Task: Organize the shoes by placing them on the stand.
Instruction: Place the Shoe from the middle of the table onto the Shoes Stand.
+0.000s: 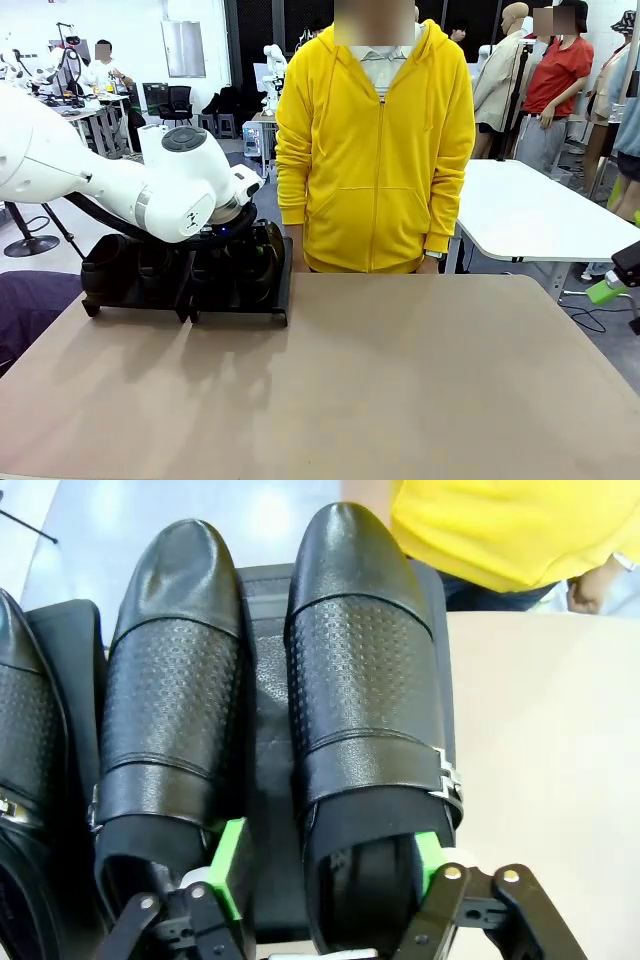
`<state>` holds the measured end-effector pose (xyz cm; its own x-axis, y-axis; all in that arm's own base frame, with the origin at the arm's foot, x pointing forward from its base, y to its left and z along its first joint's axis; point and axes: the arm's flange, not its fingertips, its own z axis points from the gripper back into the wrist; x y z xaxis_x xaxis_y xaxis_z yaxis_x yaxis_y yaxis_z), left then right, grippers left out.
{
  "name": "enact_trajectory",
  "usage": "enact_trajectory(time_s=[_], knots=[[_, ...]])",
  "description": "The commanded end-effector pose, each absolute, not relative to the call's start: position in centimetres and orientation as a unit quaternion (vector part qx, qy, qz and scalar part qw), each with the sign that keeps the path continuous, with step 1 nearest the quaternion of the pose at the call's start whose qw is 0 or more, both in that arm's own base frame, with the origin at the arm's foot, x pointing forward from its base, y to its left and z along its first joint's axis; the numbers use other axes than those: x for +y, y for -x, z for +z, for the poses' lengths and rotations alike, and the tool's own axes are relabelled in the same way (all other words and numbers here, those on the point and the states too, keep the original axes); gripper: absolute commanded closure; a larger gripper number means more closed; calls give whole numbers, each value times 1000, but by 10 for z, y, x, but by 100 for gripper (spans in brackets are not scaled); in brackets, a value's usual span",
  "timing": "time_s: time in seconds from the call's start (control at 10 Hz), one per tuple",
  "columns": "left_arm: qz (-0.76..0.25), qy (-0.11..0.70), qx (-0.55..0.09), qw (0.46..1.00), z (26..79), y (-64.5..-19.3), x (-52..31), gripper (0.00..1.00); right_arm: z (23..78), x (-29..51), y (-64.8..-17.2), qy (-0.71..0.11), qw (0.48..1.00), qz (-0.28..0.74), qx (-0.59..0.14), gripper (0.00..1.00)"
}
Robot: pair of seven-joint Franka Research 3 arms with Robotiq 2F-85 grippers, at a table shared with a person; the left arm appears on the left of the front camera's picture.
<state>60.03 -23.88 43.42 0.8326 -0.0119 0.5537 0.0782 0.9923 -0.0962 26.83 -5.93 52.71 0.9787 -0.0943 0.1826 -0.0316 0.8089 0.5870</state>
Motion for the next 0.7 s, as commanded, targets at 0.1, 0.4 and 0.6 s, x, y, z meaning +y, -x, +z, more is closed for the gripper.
enact_trajectory(time_s=[0.1, 0.4, 0.6], knots=[[-27, 53, -274, 960, 456, -587, -241, 0, 528, -62, -268, -321, 941, -7, -107, 0], [-68, 87, -233, 966, 499, -554, -243, 0, 528, -62, -268, -321, 941, -7, -107, 0], [-96, 119, -160, 975, 543, -518, -228, 0, 528, -62, -268, -321, 941, -7, -107, 0]])
